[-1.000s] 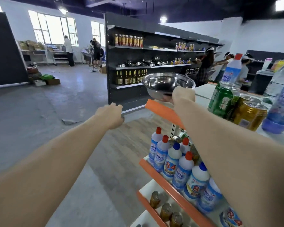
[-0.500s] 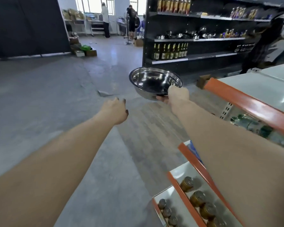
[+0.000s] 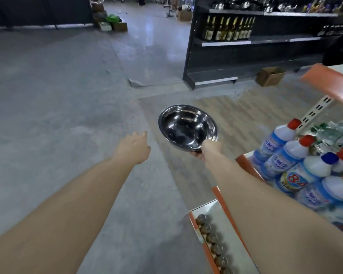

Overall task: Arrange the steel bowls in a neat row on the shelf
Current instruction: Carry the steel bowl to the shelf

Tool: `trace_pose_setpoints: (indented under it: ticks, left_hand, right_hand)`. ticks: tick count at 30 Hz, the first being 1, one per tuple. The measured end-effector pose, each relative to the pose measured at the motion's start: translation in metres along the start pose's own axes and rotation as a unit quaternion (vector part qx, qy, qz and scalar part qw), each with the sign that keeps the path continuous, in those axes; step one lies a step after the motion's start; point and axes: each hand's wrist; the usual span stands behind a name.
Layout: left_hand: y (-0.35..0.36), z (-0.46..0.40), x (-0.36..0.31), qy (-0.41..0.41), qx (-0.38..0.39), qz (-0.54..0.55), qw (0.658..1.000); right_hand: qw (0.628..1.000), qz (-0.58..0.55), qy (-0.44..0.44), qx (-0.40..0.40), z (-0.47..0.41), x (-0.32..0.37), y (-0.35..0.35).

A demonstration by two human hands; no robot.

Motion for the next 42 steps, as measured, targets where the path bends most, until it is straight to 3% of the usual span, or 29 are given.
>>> trace_pose_setpoints:
  ticks: [9, 26, 42]
  left_hand:
    - [0.034, 0.002, 0.011, 0.008, 0.015, 0.000, 1.000]
    - [0.036, -0.035, 0.042, 0.025, 0.048, -0.008, 0.999]
    - [0.012, -0.219, 0.004, 0.033, 0.066, -0.060, 0.996]
  right_hand:
    - [0.999, -0.012, 0.033, -0.014, 0.000, -0.059, 0.012]
    - [1.000, -0.009, 0.023, -0.002, -0.008, -0.066, 0.047]
    - [0.998, -0.014, 0.051, -0.018, -0.164, 0.018, 0.083]
Point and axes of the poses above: each hand's wrist, its own z-axis away from the middle knuckle, its own y-axis out of the palm, x = y × z, and after that the axes turned 3 degrees about z, right-handed
